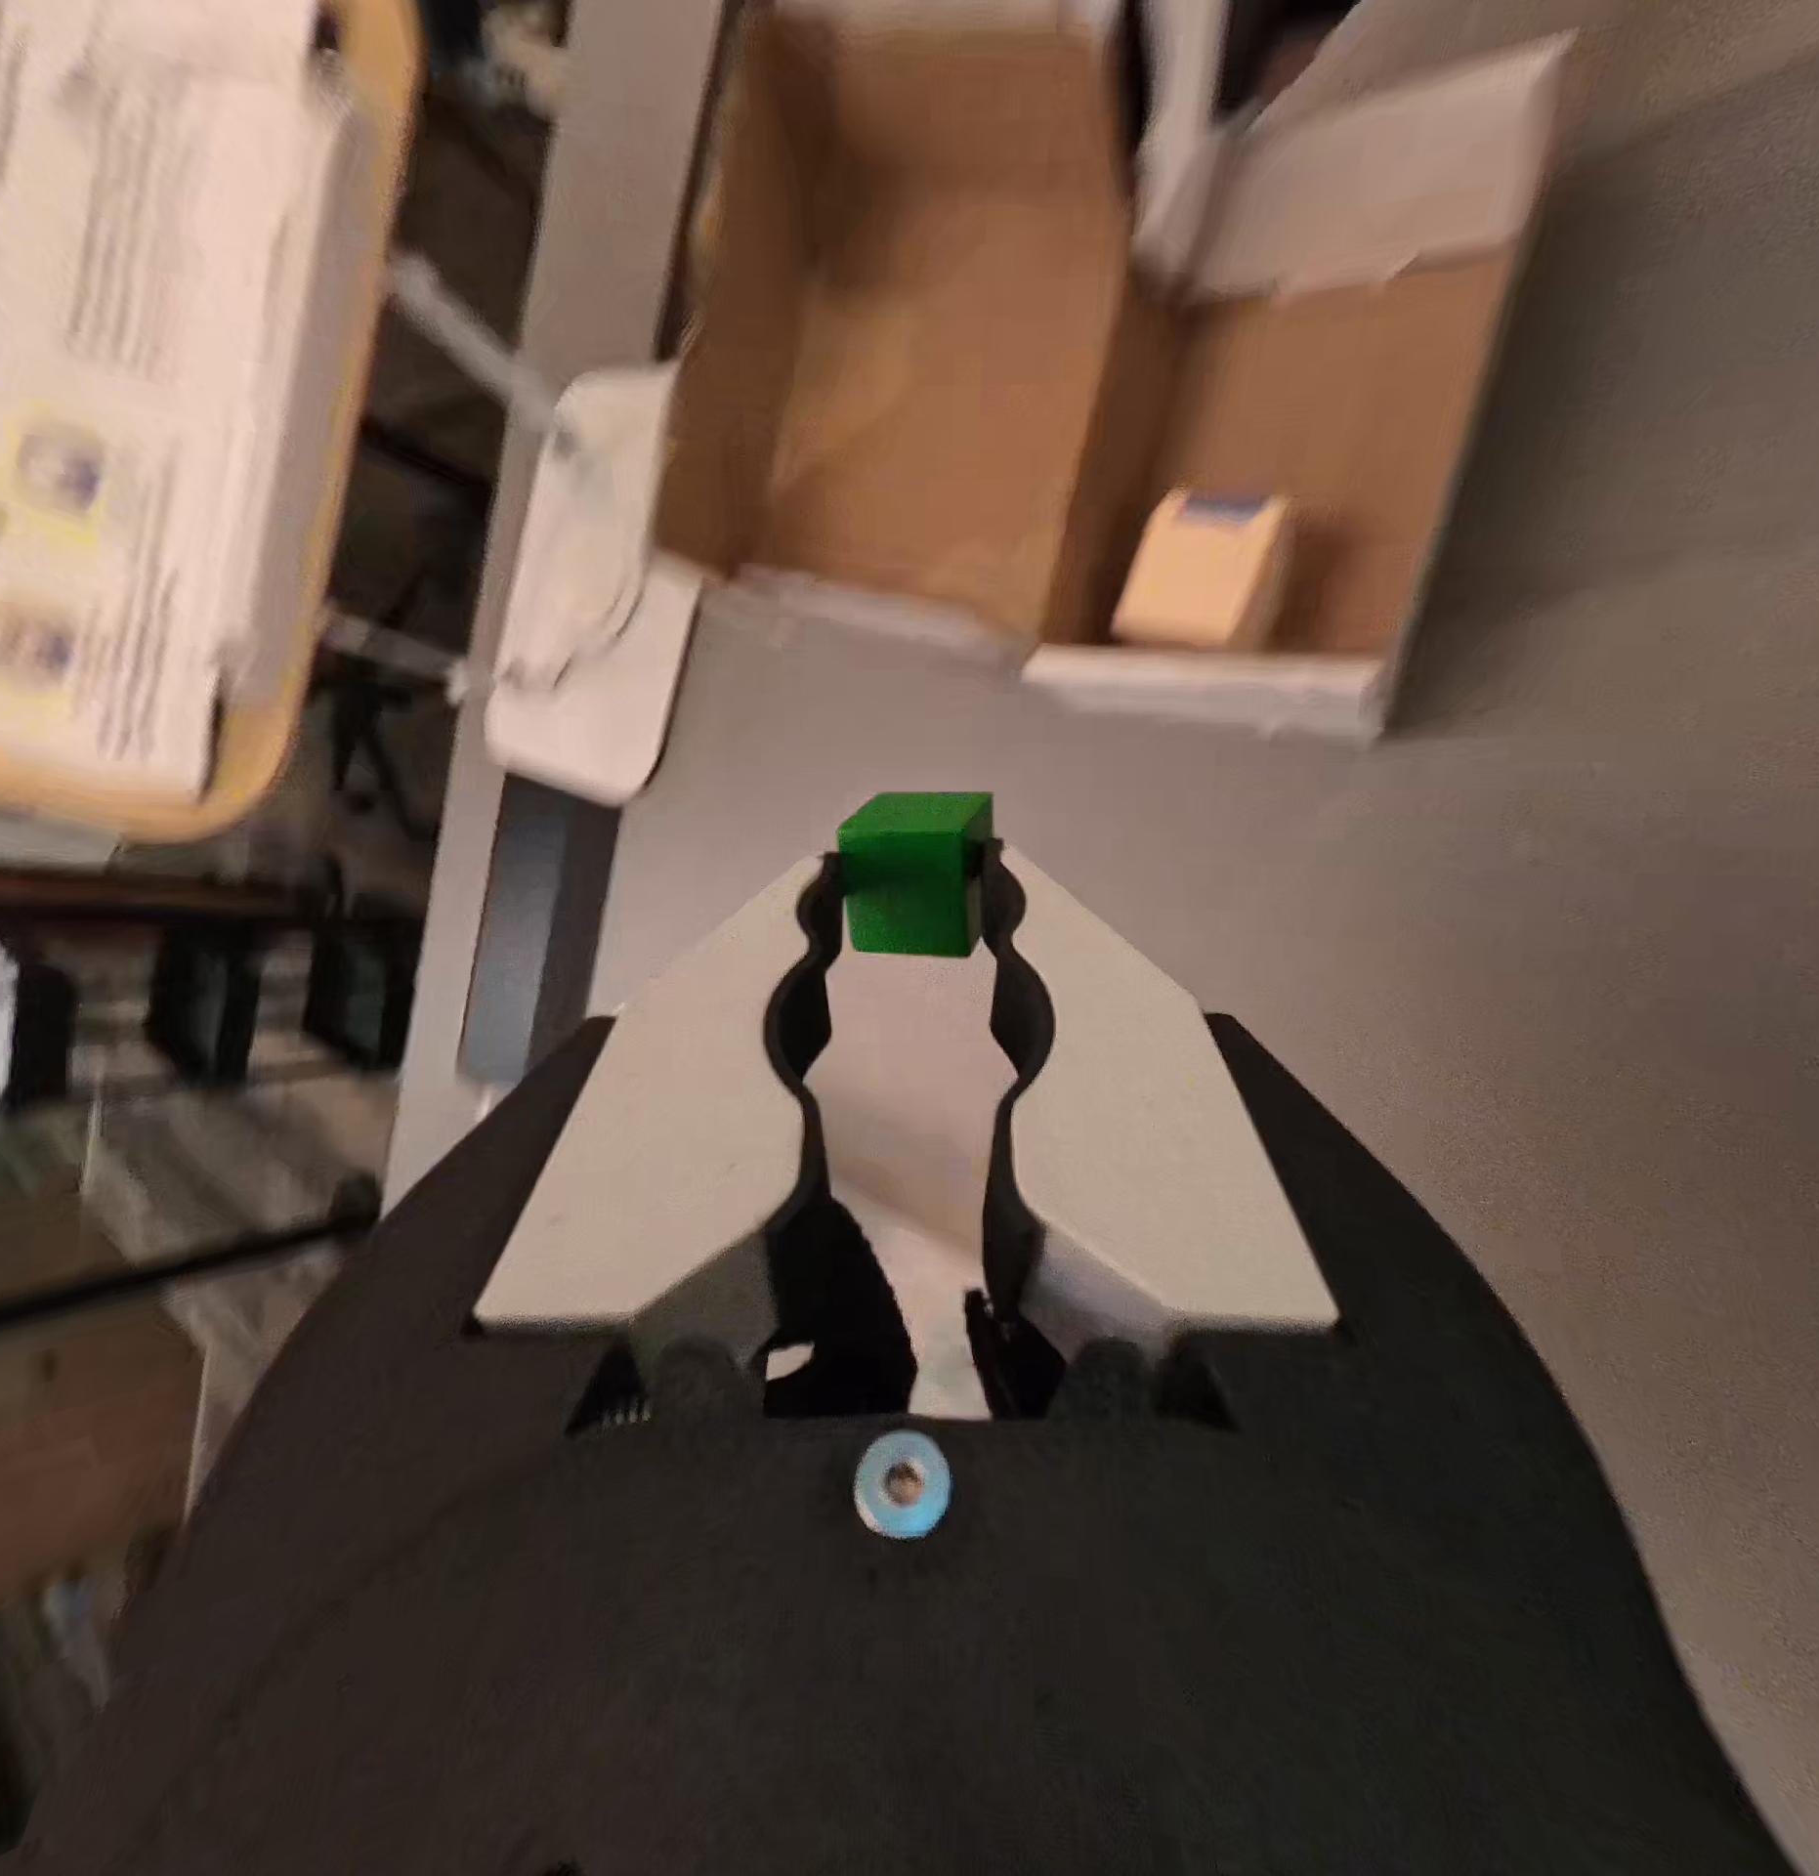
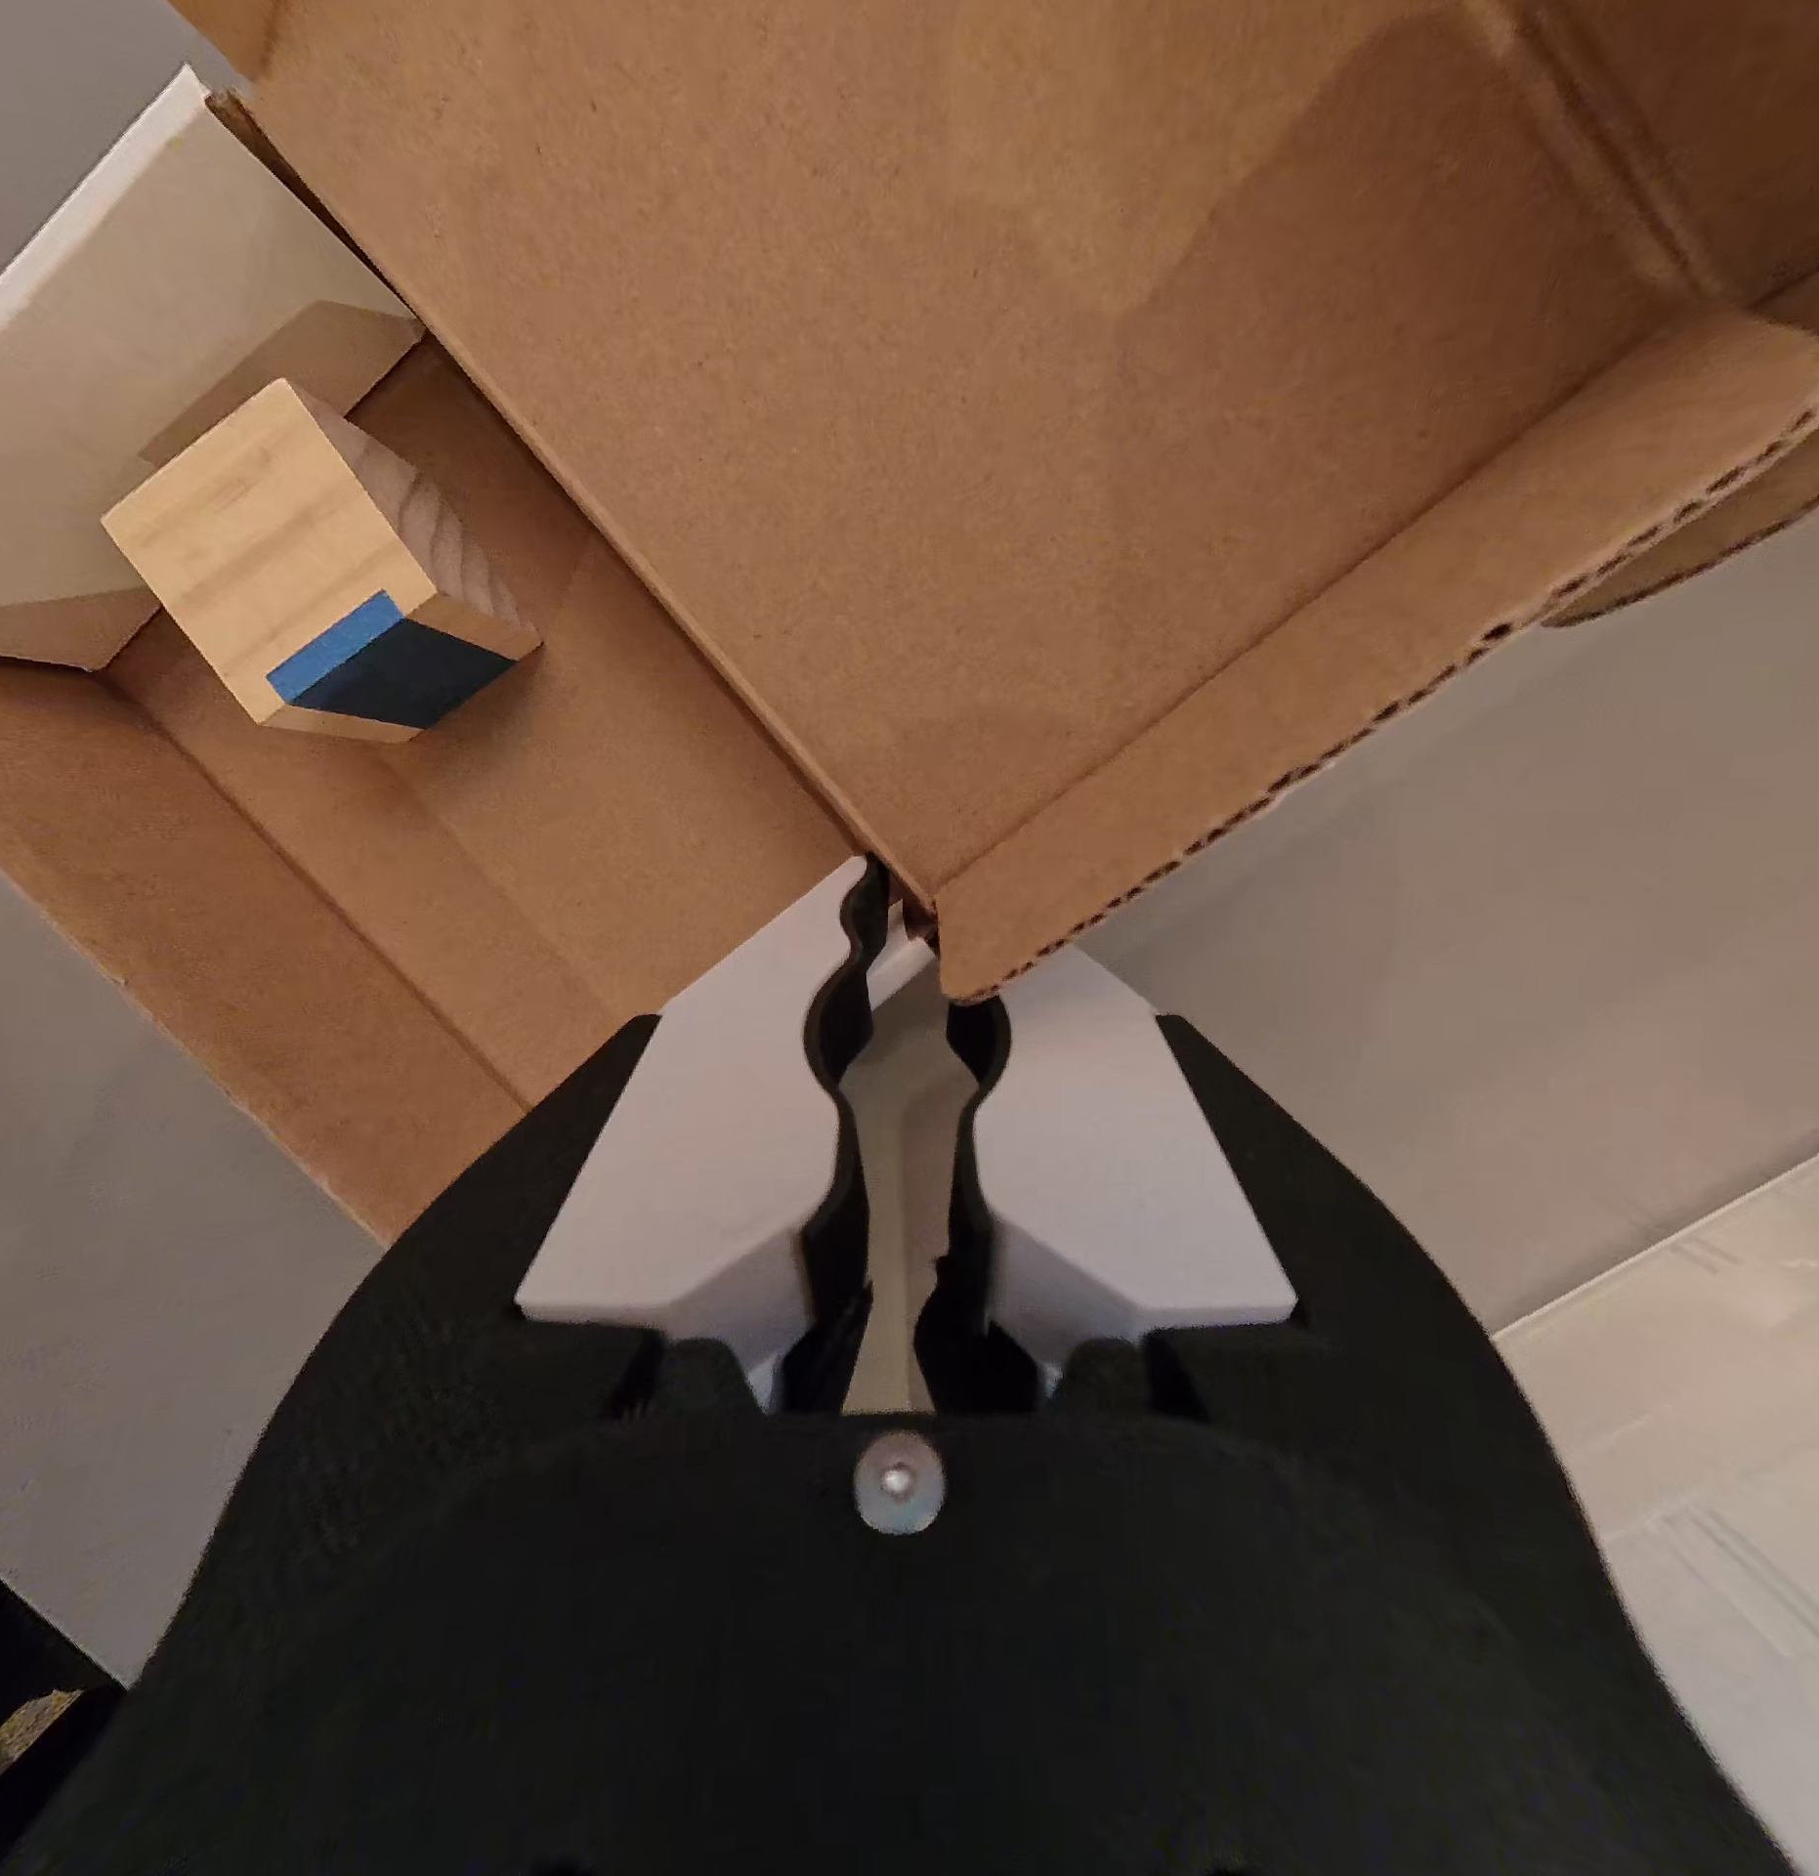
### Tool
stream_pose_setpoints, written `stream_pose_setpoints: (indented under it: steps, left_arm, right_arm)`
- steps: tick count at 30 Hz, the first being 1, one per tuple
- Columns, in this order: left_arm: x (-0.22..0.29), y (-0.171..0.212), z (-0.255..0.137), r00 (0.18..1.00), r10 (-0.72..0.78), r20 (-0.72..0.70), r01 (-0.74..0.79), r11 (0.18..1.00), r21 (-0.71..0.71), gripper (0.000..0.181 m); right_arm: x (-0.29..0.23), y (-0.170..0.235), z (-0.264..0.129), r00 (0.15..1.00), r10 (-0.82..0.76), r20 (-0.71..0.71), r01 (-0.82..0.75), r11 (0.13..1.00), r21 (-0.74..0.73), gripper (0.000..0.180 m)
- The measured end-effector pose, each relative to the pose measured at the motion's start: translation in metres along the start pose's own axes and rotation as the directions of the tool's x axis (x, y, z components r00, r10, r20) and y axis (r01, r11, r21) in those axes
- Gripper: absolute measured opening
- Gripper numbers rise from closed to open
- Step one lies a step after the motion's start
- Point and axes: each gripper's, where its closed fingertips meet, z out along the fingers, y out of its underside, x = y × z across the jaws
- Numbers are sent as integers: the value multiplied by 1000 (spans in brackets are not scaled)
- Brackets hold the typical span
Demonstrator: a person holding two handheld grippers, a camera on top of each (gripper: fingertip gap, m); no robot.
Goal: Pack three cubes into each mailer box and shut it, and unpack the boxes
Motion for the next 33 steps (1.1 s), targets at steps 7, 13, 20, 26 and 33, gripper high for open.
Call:
stream_pose_setpoints:
  steps: [7,13,20,26,33]
  left_arm:
    - [83,-81,104,972,73,-222,-63,997,50,25]
    - [106,-73,151,953,29,-302,-37,999,-20,25]
    - [115,-53,167,946,35,-322,-78,989,-122,26]
    - [111,-56,164,952,23,-306,-58,992,-108,38]
    - [68,-52,80,992,3,-127,1,999,33,44]
  right_arm:
    - [0,1,0,1000,3,-5,-3,1000,-7,6]
    - [0,1,0,1000,-1,-2,1,1000,-5,6]
    - [0,1,0,1000,-5,3,5,1000,1,6]
    - [0,1,0,1000,-5,5,5,1000,2,6]
    - [0,1,-1,1000,-4,10,4,1000,9,6]
